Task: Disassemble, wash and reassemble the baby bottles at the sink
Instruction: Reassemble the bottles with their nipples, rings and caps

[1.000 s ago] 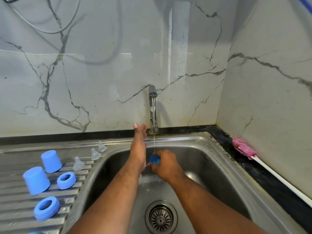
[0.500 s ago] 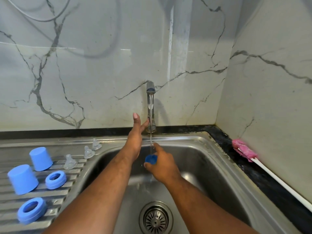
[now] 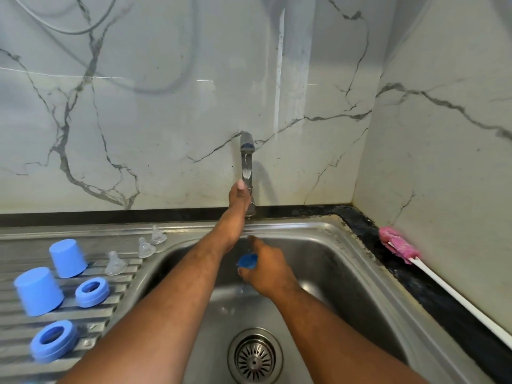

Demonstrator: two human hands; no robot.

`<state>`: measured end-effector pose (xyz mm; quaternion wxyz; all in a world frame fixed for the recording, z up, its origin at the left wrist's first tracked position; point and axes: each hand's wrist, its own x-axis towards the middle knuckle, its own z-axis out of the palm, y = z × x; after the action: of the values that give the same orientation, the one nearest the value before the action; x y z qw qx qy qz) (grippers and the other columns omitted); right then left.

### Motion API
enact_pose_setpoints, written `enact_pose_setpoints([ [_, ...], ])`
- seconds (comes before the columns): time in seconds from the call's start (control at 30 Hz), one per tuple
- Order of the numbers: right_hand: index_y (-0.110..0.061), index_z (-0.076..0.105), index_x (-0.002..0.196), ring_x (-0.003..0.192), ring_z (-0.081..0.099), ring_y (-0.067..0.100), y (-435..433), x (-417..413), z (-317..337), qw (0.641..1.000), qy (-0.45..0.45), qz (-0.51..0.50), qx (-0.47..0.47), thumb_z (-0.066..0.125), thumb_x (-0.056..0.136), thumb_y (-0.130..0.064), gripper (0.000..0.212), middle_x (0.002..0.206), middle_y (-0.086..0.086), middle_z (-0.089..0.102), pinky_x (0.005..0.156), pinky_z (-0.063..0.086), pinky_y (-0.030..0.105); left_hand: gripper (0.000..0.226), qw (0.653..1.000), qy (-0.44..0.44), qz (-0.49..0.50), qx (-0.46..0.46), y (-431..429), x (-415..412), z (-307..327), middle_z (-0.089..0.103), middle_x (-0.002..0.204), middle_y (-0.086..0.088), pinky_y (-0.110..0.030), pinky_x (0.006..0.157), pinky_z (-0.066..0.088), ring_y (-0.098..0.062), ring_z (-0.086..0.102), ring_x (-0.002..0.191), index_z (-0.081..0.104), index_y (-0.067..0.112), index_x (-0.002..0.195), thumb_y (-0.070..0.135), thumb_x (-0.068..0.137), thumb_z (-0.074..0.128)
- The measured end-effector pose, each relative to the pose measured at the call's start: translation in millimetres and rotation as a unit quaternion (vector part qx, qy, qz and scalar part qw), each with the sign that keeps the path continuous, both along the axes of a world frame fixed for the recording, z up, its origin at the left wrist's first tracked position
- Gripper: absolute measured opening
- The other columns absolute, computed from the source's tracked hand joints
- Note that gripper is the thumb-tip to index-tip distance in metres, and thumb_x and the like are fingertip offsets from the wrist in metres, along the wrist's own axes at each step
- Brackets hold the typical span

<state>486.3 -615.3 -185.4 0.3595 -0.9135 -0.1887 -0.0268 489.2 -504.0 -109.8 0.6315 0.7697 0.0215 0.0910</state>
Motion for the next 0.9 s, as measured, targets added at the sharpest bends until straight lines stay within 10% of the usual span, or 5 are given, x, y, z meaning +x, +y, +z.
enact_pose_setpoints([
  [0.17,-0.023,0.049,0.148,0.125,0.059,0.017,-4.0,-2.3,6.2,0.999,0.006,0.031,-0.015,0.077,0.088,-0.034,0.068,0.144,0.001,0.057,0.105,0.049,0.03,0.087,0.992,0.016,0.107,-0.067,8.8,-14.1,-4.4,0.058,0.145,-0.005,-0.055,0.119,0.019,-0.029,0.042,0.142,0.052,0.018,0.145,0.072,0.096,0.004],
  [0.4,-0.019,0.062,0.137,0.115,0.062,0.015,-12.8,-27.0,30.4,0.999,-0.006,0.031,-0.02,0.075,0.09,-0.036,0.052,0.133,0.002,0.065,0.099,0.049,0.027,0.038,0.964,0.233,0.123,-0.048,29.7,-69.7,-48.6,0.068,0.117,-0.009,-0.039,0.075,0.051,-0.028,0.066,0.093,0.059,0.011,0.131,0.038,0.107,0.046],
  [0.6,-0.024,0.066,0.133,0.113,0.063,0.007,-15.7,-64.0,57.8,0.99,0.003,0.111,0.092,0.08,0.086,-0.027,0.048,0.124,-0.007,0.068,0.1,0.051,0.022,0.046,0.901,0.211,0.059,-0.374,22.0,-119.0,-37.4,0.073,0.097,-0.025,-0.037,0.065,0.058,-0.032,0.071,0.079,0.063,0.0,0.119,0.041,0.106,0.048],
  [0.73,-0.022,0.068,0.128,0.103,0.065,0.0,-24.3,-77.2,58.1,0.976,0.049,0.095,0.19,0.076,0.091,-0.023,0.038,0.114,-0.013,0.069,0.087,0.05,0.01,0.04,0.886,0.154,0.033,-0.435,10.3,-119.3,-30.8,0.075,0.093,-0.025,-0.031,0.057,0.061,-0.027,0.074,0.072,0.062,-0.003,0.123,0.031,0.104,0.053],
  [0.9,0.005,0.065,0.112,0.089,0.07,0.03,-26.1,-65.5,48.4,0.812,0.358,-0.06,0.457,0.045,0.108,-0.019,0.03,0.099,0.019,0.071,0.081,0.061,0.038,0.028,0.963,0.071,0.045,-0.256,0.9,-112.7,-33.2,0.075,0.106,-0.022,-0.03,0.07,0.061,-0.026,0.074,0.089,0.067,0.001,0.114,0.024,0.098,0.064],
])
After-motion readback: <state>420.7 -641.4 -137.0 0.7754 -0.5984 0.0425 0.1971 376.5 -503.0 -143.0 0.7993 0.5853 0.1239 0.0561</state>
